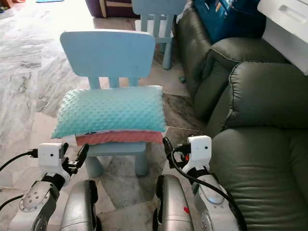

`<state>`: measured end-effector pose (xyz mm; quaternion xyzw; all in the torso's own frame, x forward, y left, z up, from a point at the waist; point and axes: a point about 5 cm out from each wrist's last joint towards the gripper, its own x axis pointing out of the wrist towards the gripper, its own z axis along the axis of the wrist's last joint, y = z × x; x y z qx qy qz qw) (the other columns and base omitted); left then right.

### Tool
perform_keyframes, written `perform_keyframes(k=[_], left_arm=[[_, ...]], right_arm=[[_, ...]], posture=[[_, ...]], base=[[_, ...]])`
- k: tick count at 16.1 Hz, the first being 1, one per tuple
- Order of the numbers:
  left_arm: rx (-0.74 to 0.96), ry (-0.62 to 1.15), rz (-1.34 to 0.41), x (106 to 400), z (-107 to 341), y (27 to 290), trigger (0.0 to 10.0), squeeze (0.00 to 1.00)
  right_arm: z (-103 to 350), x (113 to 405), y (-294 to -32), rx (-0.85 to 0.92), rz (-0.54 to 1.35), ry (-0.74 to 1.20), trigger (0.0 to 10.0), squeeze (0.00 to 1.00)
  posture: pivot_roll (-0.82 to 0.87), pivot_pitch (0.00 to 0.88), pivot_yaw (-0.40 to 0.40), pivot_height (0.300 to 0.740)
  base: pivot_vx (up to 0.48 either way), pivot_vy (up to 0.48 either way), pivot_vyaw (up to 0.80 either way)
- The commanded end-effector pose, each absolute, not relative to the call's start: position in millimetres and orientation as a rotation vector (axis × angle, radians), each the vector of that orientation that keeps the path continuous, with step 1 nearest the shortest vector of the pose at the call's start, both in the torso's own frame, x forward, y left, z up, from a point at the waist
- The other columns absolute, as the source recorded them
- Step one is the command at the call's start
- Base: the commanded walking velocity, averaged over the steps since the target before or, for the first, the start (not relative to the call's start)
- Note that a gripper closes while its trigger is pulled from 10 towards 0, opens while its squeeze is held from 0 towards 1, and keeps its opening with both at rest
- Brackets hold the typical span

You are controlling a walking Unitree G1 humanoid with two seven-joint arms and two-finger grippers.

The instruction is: Move the pillow to the sofa

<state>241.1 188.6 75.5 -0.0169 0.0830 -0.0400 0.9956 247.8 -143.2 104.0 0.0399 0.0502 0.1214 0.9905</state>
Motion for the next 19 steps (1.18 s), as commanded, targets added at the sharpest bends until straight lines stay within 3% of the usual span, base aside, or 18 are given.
perform_keyframes(k=[1,4,7,13,19], left_arm=[[-0.023,0.184,-0.07,238.6,72.2,190.6,10.0,0.0],[-0.016,0.185,-0.062,238.7,72.1,192.7,10.0,0.0],[-0.013,0.186,-0.065,239.1,72.9,193.1,10.0,0.0],[-0.002,0.183,-0.03,245.3,74.7,200.5,10.0,0.0],[0.059,0.216,0.187,273.8,70.8,267.5,10.0,0.0]], right_arm=[[105.3,246.7,-145.3,0.074,0.234,0.101,10.0,0.0],[105.6,246.4,-144.1,0.063,0.242,0.099,10.0,0.0],[104.7,245.1,-143.8,0.068,0.241,0.102,10.0,0.0],[104.1,247.3,-144.8,0.069,0.234,0.103,10.0,0.0],[115.1,287.1,-162.8,0.042,0.187,0.056,10.0,0.0]], posture=[[-0.07,0.182,-0.058,0.565],[-0.07,0.186,-0.057,0.565],[-0.07,0.192,-0.055,0.534],[-0.07,0.195,-0.052,0.534],[-0.08,0.225,-0.048,0.534]], base=[[0.0,0.0,0.0],[0.0,0.0,0.0],[0.0,0.0,0.14],[0.0,0.0,0.0],[0.0,0.0,0.0]])
